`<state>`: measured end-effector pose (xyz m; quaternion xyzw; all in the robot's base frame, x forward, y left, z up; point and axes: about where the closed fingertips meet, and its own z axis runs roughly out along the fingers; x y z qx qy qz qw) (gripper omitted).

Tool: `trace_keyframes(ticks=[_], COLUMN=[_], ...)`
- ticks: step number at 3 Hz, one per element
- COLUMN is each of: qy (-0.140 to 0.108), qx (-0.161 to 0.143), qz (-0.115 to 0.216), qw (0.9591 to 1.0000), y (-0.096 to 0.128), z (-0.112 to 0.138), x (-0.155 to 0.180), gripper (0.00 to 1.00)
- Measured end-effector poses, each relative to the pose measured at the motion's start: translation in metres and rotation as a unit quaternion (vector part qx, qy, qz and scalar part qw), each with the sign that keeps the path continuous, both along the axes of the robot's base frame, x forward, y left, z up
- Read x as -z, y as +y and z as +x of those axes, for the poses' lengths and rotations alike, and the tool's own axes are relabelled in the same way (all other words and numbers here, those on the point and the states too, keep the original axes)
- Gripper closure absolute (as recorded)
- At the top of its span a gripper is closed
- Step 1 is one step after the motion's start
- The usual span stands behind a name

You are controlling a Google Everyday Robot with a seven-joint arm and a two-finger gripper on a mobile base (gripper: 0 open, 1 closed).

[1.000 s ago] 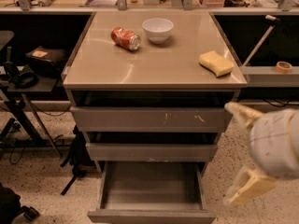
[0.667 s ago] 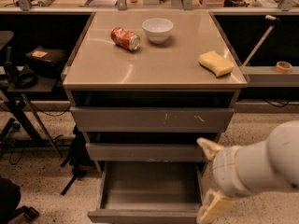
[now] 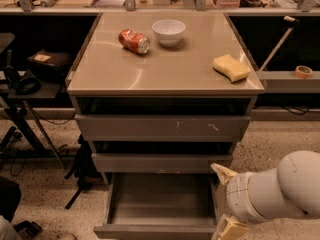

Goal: Close bottom drawer

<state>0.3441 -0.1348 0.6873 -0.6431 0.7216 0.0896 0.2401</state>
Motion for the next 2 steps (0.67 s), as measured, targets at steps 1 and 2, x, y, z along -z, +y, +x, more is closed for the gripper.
trace_keyframes(ticks=[1,2], qy=[-0.006,0.018], qx=[0.013,0.038], qz=[-0.016,-0.05], qw=[0.9998,0.9979], y=[-0.003,-0.024], z=[-0.004,-0.017], x=[0.011,0.075], gripper=[0.0,0.0])
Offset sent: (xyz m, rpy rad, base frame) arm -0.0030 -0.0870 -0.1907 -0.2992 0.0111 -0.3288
